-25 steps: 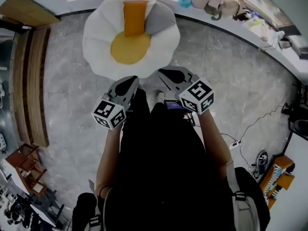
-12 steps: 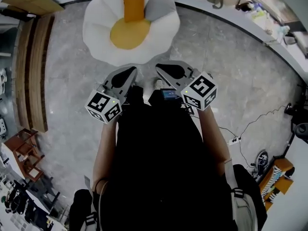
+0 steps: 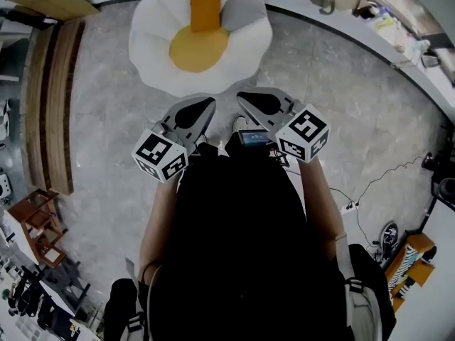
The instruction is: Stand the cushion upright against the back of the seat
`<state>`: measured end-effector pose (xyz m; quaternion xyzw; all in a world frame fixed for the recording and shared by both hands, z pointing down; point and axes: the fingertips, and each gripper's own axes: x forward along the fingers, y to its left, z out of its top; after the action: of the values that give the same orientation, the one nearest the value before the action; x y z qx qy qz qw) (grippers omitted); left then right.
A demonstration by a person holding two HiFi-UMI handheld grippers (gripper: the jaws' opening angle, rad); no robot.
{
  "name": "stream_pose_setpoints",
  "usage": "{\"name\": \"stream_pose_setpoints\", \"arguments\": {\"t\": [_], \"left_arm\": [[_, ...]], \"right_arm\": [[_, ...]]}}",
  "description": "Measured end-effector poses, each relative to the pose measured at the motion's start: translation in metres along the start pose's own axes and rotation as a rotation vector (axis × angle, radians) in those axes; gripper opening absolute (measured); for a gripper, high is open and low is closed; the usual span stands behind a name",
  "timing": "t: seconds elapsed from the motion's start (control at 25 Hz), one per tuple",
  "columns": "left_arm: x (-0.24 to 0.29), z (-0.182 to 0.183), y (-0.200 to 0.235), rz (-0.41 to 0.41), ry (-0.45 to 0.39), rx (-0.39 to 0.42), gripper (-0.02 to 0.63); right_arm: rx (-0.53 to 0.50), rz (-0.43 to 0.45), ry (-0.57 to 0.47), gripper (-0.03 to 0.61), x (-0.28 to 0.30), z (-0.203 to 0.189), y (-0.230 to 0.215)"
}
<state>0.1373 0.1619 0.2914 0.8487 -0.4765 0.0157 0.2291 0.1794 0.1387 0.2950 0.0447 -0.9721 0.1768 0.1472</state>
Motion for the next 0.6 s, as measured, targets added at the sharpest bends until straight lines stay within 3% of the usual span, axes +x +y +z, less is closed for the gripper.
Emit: {"name": "stream_pose_setpoints", "arguments": {"t": [0.6], "left_arm": [[-0.056,0.014,0.025,-0.067,-0.005,0.019,0.014]], "right_arm": [[0.032,-0.060,-0.018,0.017,0.036,0.010,0.031]]}}
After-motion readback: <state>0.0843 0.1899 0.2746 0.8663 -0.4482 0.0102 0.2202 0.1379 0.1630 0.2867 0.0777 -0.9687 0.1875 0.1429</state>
